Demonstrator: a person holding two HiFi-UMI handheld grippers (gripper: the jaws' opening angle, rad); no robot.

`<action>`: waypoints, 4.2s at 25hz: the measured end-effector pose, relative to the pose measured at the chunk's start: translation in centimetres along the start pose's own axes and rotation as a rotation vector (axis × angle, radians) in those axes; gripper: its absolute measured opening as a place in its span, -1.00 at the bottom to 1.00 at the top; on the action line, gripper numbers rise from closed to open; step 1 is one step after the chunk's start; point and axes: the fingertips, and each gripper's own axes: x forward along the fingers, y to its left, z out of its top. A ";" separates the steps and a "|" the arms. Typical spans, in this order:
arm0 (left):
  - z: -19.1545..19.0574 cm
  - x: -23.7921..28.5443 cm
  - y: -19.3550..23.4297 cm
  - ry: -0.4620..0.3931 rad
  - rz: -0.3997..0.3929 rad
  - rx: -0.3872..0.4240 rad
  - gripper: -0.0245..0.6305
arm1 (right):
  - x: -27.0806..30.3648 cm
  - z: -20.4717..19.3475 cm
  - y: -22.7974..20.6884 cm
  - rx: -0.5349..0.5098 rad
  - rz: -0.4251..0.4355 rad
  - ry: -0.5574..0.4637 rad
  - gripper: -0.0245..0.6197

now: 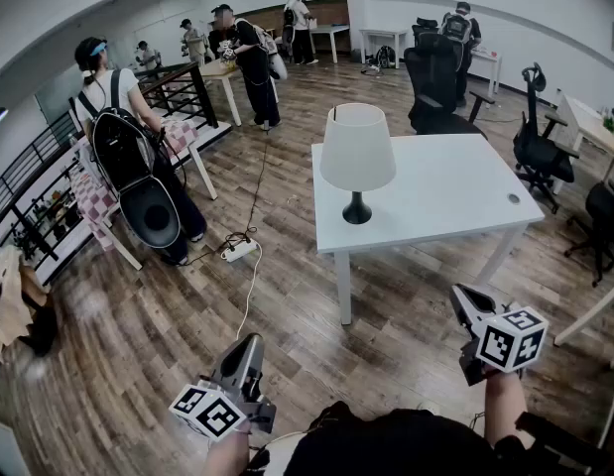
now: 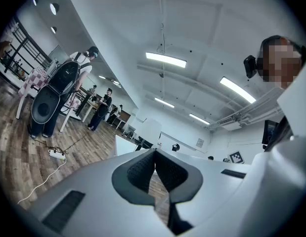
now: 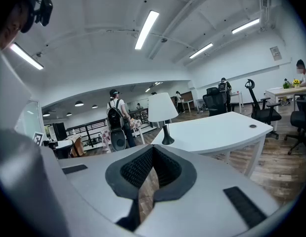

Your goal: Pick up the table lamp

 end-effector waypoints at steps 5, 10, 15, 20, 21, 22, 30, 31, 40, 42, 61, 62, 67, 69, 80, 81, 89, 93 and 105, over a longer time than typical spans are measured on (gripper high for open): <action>0.2 -0.2 -0.4 0.009 -0.007 -0.009 -0.89 | -0.2 0.2 0.5 0.010 0.001 0.001 -0.88; 0.5 -0.5 -0.5 0.013 -0.028 0.014 -0.89 | -0.4 -0.1 1.3 -0.011 0.012 -0.009 -0.88; 0.6 -1.0 -0.3 0.022 -0.033 0.012 -0.89 | -0.1 0.2 2.1 -0.020 0.012 -0.015 -0.88; 0.4 -1.1 0.1 0.020 -0.038 0.008 -0.89 | 0.8 0.0 2.5 -0.042 0.015 -0.007 -0.88; 0.4 -1.0 0.2 0.019 -0.036 0.007 -0.89 | 1.1 0.1 2.5 -0.040 0.014 -0.007 -0.88; 0.4 -0.9 0.4 0.019 -0.034 0.007 -0.89 | 1.3 0.1 2.4 -0.034 0.012 -0.006 -0.88; 0.7 2.9 2.0 0.031 -0.020 0.015 -0.89 | 4.9 1.3 1.0 -0.008 0.042 -0.005 -0.88; 0.8 3.7 2.1 0.031 -0.020 0.016 -0.89 | 5.4 1.5 0.5 -0.012 0.045 -0.006 -0.88; 1.9 12.5 3.5 0.025 -0.022 0.024 -0.89 | 11.1 5.9 -4.8 -0.029 0.056 -0.013 -0.88; 2.1 14.6 3.7 0.024 -0.021 0.026 -0.89 | 12.3 7.1 -6.1 -0.034 0.053 -0.012 -0.88; 1.6 30.6 4.8 -0.044 -0.044 -0.049 -0.89 | 21.3 13.6 -18.1 -0.102 0.062 0.011 -0.88; 1.3 31.0 4.8 -0.041 -0.042 -0.049 -0.89 | 21.4 13.7 -18.3 -0.105 0.063 0.013 -0.88; -0.5 32.9 4.9 -0.004 -0.036 -0.060 -0.89 | 21.9 13.1 -19.7 -0.116 0.078 0.034 -0.88; -1.0 33.4 4.8 -0.001 -0.043 -0.083 -0.89 | 21.8 12.9 -20.1 -0.114 0.072 0.044 -0.88; -3.1 36.6 4.1 0.056 -0.084 -0.157 -0.50 | 22.0 11.2 -21.5 -0.125 0.085 0.074 -0.88; -3.4 36.9 4.1 0.063 -0.096 -0.182 -0.43 | 21.9 11.2 -21.5 -0.124 0.084 0.074 -0.88; -3.6 40.7 3.4 0.018 -0.172 -0.386 -0.10 | 21.3 10.8 -22.9 -0.111 0.073 0.075 -0.88; -3.9 42.3 3.8 -0.022 -0.170 -0.526 -0.07 | 21.3 10.6 -23.7 -0.108 0.075 0.074 -0.88; -1.9 43.8 2.8 -0.151 -0.291 -0.613 -0.35 | 21.4 11.2 -24.7 -0.090 0.065 0.059 -0.88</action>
